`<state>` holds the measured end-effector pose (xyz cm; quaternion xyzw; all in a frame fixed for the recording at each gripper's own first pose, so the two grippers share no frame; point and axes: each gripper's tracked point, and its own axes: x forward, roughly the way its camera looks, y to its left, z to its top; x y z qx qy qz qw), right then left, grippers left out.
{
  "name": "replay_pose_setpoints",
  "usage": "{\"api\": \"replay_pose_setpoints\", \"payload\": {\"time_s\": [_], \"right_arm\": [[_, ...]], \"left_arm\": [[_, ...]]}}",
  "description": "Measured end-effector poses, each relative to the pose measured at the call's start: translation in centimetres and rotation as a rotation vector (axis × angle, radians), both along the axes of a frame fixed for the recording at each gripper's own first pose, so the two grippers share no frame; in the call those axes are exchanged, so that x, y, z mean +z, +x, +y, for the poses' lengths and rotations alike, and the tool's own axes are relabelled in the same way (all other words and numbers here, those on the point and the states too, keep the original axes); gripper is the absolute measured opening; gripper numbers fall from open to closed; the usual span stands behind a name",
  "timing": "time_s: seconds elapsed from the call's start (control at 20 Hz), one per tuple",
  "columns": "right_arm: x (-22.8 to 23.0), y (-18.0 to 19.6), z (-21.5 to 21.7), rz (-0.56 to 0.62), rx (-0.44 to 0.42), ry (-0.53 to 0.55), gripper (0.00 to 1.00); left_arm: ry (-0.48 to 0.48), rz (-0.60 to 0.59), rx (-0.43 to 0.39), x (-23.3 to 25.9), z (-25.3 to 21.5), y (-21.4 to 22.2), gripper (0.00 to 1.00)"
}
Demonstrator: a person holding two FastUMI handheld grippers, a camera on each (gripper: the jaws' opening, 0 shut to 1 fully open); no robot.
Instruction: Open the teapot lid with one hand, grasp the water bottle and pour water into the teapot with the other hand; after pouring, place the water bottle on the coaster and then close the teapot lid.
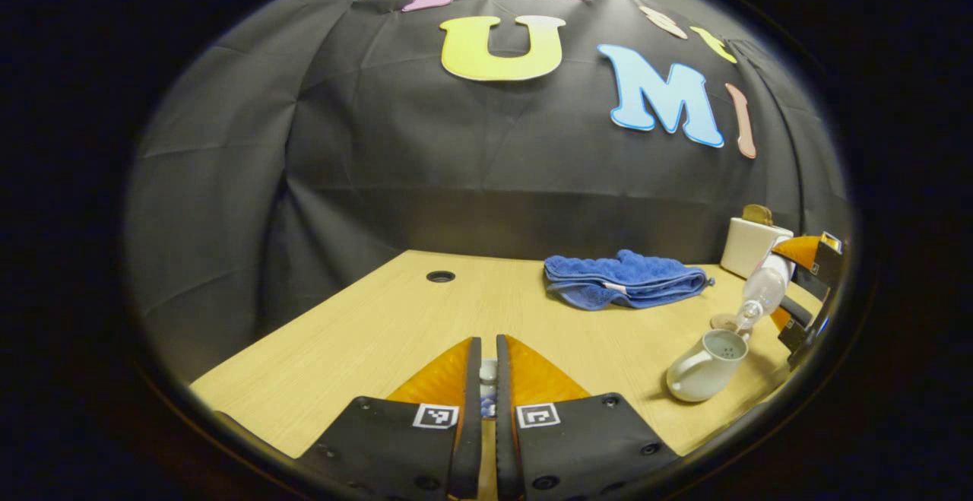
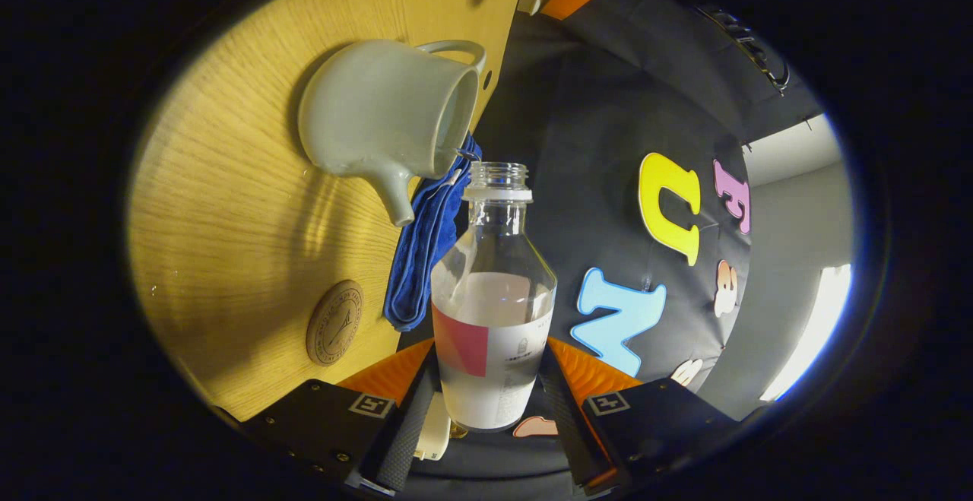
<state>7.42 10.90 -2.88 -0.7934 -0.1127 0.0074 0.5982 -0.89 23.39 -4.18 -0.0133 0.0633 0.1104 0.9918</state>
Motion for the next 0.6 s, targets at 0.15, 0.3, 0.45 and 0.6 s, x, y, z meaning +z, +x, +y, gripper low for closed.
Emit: {"api": "replay_pose_setpoints", "payload": {"time_s": [0.15, 0.3, 0.45, 0.6], "right_arm": [[0.15, 0.00, 0.06, -0.010, 0.007, -0.019, 0.77], [0.46, 0.13, 0.09, -0.024, 0.014, -0.039, 0.76], [0.88, -0.08, 0.05, -0.033, 0.020, -0.061, 0.77], [0.76, -0.17, 0.18, -0.042, 0.026, -0.078, 0.77]], "left_arm": [[0.000, 0.003, -0.001, 0.01, 0.01, -0.09, 0.14], [0.000, 0.005, -0.001, -0.14, -0.04, -0.01, 0.14], [0.000, 0.008, -0.002, -0.12, -0.06, 0.07, 0.14], [0.002, 0.010, -0.003, -0.17, -0.04, 0.03, 0.14]]}}
